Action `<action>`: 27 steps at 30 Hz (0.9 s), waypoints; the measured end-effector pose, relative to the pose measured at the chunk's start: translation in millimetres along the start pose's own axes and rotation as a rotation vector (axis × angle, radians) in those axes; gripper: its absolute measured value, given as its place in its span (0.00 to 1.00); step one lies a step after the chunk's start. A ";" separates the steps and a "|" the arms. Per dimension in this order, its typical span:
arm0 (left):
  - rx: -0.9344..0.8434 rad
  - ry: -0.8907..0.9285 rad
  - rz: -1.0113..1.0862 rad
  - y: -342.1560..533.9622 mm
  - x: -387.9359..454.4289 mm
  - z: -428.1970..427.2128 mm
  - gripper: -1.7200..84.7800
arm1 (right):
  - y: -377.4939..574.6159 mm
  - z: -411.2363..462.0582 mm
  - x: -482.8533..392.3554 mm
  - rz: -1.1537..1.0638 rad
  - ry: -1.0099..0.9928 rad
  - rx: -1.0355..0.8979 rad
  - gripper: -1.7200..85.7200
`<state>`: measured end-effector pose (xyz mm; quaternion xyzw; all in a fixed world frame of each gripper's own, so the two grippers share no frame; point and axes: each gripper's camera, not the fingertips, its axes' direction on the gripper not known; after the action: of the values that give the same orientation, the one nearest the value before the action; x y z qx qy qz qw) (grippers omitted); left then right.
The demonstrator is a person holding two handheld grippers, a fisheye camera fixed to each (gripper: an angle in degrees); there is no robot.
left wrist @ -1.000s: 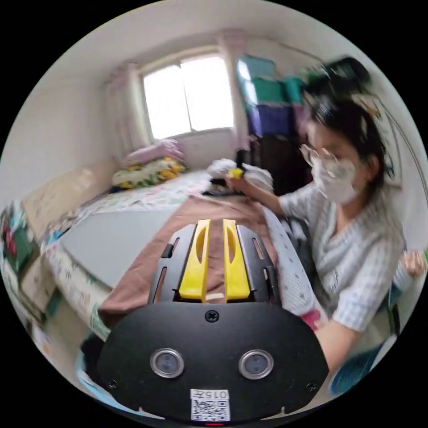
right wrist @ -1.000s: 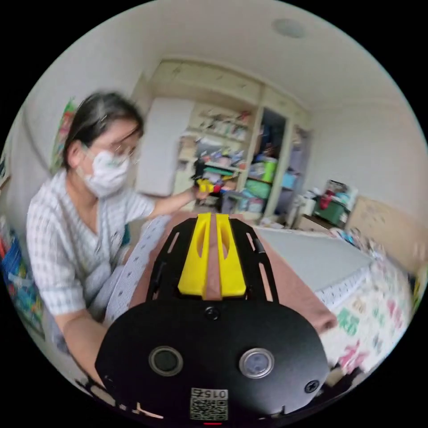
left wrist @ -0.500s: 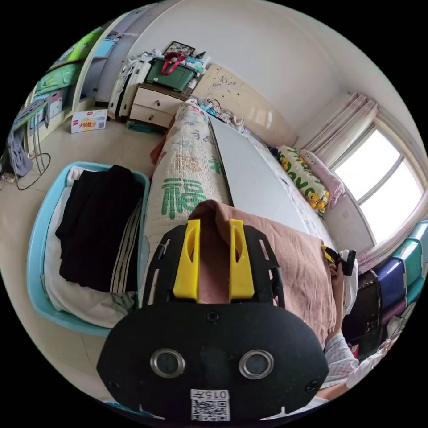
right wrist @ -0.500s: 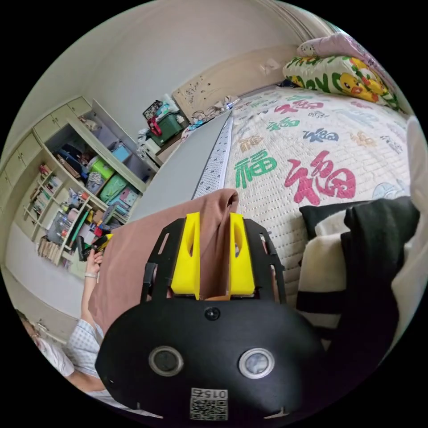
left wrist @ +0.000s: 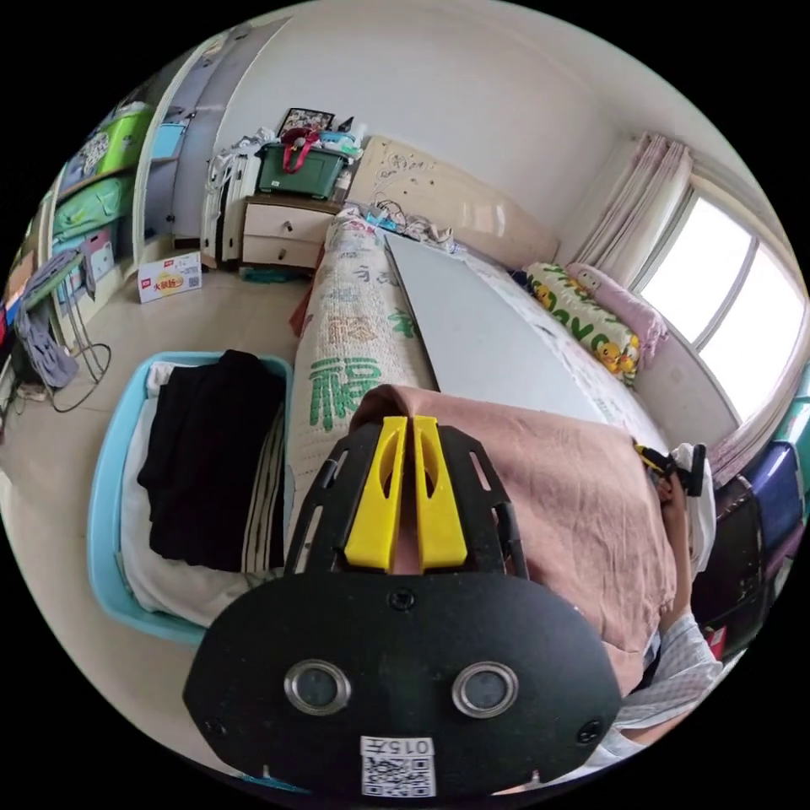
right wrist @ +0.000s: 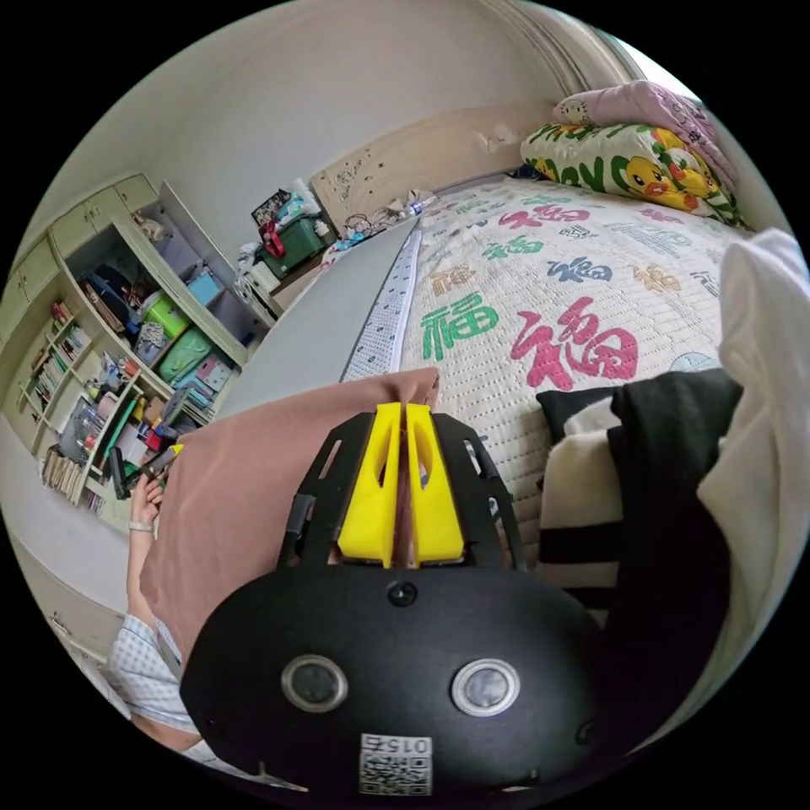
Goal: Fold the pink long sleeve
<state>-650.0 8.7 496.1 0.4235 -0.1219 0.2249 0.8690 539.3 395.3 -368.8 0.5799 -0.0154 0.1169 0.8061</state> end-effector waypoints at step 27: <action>-0.072 0.181 0.933 -183.6 635.7 12.0 0.15 | 332.6 -103.4 16.2 -0.272 -0.140 0.116 0.14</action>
<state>-6.9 83.0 634.0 0.2719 -0.2305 0.6229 0.6963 475.0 594.9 -90.3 0.6290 0.0142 -0.0333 0.7766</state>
